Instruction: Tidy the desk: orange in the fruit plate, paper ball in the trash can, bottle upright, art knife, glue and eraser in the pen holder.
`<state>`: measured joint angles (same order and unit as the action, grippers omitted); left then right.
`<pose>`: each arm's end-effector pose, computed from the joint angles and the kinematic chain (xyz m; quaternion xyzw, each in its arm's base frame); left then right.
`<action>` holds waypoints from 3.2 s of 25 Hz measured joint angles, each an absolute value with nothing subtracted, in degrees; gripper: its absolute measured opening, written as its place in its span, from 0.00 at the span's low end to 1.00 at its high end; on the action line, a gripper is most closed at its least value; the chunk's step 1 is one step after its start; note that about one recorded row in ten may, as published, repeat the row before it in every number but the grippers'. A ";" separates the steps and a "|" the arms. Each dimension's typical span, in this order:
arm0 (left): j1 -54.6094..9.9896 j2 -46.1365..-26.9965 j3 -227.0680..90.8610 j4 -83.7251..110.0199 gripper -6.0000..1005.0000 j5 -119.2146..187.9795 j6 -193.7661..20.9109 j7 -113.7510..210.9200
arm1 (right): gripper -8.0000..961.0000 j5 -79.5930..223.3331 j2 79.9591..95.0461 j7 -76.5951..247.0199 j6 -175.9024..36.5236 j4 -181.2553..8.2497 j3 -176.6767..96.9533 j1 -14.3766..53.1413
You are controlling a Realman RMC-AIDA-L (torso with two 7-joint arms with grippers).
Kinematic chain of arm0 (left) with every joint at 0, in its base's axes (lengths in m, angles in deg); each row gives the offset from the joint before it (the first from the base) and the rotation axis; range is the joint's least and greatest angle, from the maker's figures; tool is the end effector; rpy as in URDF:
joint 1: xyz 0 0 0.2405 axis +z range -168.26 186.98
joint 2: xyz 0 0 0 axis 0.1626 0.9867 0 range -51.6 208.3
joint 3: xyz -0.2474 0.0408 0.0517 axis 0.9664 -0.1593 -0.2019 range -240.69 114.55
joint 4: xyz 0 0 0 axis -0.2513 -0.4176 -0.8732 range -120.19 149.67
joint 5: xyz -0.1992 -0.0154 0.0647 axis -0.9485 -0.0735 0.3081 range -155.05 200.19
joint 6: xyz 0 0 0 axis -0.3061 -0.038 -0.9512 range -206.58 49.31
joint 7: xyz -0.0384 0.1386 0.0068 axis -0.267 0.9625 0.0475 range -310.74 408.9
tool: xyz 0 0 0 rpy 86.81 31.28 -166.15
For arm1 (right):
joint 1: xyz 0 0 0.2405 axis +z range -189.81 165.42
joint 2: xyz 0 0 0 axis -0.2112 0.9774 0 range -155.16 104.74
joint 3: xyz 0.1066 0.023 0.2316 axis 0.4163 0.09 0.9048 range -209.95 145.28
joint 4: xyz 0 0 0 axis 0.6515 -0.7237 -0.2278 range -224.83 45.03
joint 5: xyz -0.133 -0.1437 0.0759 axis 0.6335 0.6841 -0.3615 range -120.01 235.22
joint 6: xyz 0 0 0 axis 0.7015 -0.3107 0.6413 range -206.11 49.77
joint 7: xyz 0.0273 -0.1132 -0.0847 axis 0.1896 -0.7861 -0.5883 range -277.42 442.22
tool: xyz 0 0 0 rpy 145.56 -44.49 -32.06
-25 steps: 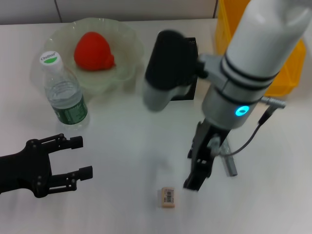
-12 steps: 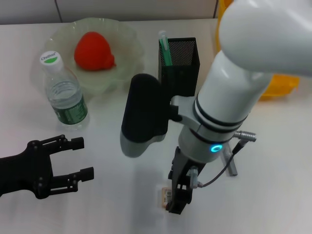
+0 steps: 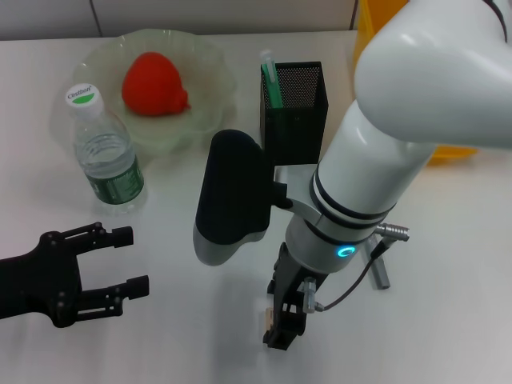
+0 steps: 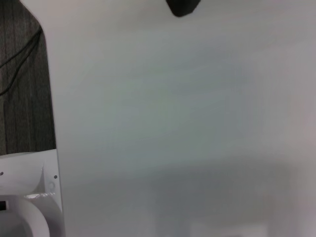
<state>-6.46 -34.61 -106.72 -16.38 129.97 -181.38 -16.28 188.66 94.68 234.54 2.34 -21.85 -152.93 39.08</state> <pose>-0.3248 0.2331 0.0249 -0.9317 -0.2037 -0.2841 0.0991 0.0959 0.2828 -0.1339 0.9575 -0.0785 0.2774 0.0127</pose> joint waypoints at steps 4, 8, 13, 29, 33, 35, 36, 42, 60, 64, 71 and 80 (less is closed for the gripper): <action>-6.42 -34.59 -106.75 -16.49 0.80 129.97 -181.38 -16.30 | 0.66 188.58 94.68 234.55 1.78 -22.06 -153.89 39.01; -6.39 -34.59 -106.84 -16.56 0.80 129.97 -181.28 -16.31 | 0.58 188.57 94.68 234.55 0.76 -22.29 -155.19 39.01; -6.31 -34.58 -106.63 -16.47 0.80 129.97 -181.33 -16.25 | 0.49 188.57 94.68 234.56 0.49 -22.29 -155.87 39.03; -6.50 -34.80 -106.76 -16.46 0.80 129.98 -181.29 -15.83 | 0.41 205.39 94.22 231.68 4.10 -10.55 -118.66 36.65; -6.52 -35.02 -106.64 -16.54 0.80 129.97 -180.90 -15.75 | 0.41 205.47 94.17 231.65 -1.59 -12.36 -114.54 36.13; -6.52 -35.02 -106.62 -16.53 0.80 129.97 -180.89 -15.74 | 0.42 205.56 94.13 231.63 -4.47 -14.53 -113.79 36.11; -6.57 -35.03 -106.59 -16.52 0.80 129.97 -180.87 -15.73 | 0.42 205.57 94.13 231.64 -5.57 -15.39 -113.74 36.14; -6.73 -35.03 -106.58 -16.85 0.80 129.97 -180.75 -15.93 | 0.42 205.26 94.26 231.84 -7.64 -16.20 -113.53 35.43; -7.64 -35.03 -106.57 -16.92 0.80 129.86 -180.80 -16.14 | 0.76 209.32 94.42 236.67 19.97 -11.21 -113.81 32.89; -8.22 -35.10 -106.74 -16.82 0.80 129.87 -180.76 -16.17 | 0.76 209.49 94.46 236.71 16.22 -15.85 -114.04 31.83; -8.43 -35.11 -107.07 -16.96 0.80 129.97 -180.72 -16.25 | 0.75 209.63 94.36 236.73 13.36 -18.64 -114.07 30.66; -8.48 -35.13 -107.04 -16.99 0.80 129.98 -180.96 -16.29 | 0.74 210.34 94.32 237.16 12.61 -21.16 -114.08 30.60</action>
